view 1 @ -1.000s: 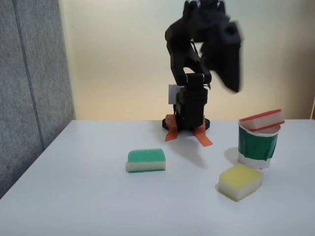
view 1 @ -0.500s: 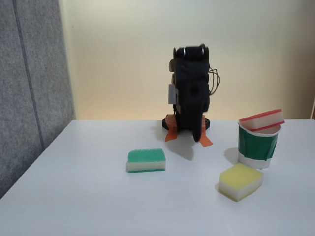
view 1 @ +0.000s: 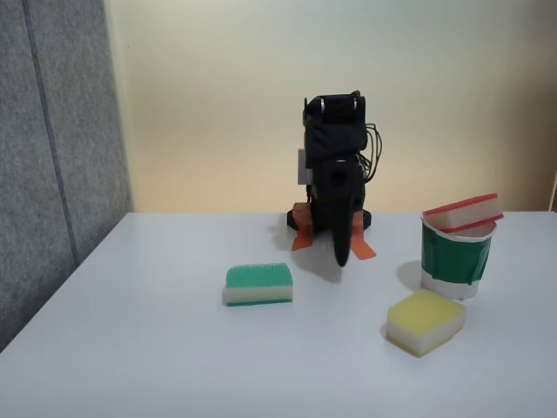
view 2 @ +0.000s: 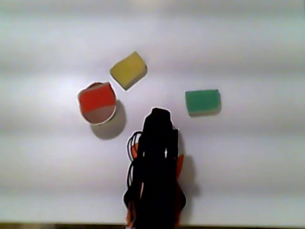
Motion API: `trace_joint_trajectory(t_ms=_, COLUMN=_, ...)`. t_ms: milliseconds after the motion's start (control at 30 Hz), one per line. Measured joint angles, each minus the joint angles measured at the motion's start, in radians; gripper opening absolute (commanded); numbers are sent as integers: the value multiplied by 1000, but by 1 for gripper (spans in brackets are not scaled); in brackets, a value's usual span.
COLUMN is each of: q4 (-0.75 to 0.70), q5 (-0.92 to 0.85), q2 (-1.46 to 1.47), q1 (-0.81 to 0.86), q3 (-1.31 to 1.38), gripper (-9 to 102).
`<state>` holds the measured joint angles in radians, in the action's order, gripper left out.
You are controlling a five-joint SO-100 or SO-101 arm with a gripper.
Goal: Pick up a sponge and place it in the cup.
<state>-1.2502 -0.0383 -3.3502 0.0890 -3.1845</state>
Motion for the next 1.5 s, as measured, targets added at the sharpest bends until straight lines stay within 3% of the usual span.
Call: trace_joint_trajectory(t_ms=1500, q4=-18, q5=49, q2=2, q1=-21, q3=0, gripper=0)
